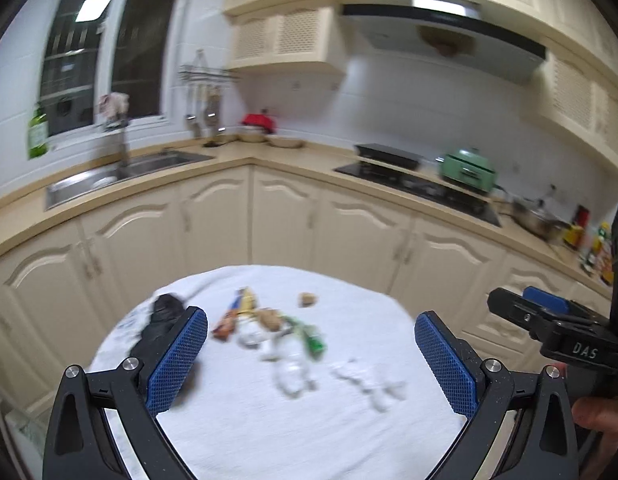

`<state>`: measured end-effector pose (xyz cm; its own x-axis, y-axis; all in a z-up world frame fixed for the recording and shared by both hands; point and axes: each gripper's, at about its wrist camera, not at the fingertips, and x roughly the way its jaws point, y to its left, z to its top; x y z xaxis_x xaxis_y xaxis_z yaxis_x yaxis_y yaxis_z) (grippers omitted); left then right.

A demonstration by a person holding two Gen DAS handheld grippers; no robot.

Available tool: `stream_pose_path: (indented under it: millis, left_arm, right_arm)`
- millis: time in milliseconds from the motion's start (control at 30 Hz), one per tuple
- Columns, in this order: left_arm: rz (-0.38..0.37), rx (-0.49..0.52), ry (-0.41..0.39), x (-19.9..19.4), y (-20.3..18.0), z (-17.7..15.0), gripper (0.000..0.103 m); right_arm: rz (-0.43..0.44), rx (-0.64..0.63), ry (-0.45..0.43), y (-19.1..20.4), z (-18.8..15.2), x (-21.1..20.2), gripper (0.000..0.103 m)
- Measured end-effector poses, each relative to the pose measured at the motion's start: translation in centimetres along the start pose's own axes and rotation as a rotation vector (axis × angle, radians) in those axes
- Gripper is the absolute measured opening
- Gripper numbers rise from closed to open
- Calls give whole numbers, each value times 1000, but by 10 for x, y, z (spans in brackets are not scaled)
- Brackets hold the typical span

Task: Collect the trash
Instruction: 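Return both tools from the bin to the table, then grasp the black trash bag with the left tool while the right tool grasps a clear bag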

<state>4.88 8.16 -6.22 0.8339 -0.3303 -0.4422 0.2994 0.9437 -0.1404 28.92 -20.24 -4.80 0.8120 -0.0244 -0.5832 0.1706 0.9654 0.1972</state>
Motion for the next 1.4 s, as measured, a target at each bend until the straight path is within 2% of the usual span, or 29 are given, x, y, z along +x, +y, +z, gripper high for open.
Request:
stream_pose_path:
  millis: [133, 267, 500, 767, 1233, 1333, 1400]
  left_arm:
    - [70, -32, -19, -38, 21, -18, 102]
    - [117, -49, -17, -51, 27, -29, 102]
    - [183, -84, 41, -23, 33, -29, 102]
    - [201, -72, 141, 64, 43, 1, 102]
    - [236, -41, 283, 226, 67, 35, 102]
    - [214, -38, 310, 262, 70, 40, 102]
    - [201, -46, 322, 282, 71, 42, 102]
  right_arm:
    - [33, -55, 15, 40, -4, 13, 103]
    - [70, -88, 36, 69, -9, 25, 103]
    - [91, -144, 96, 100, -20, 58, 103]
    - [70, -142, 248, 101, -46, 130, 103]
    - [61, -110, 399, 91, -68, 219, 102]
    - [59, -97, 425, 86, -74, 234, 98]
    - [54, -94, 436, 85, -77, 242, 88]
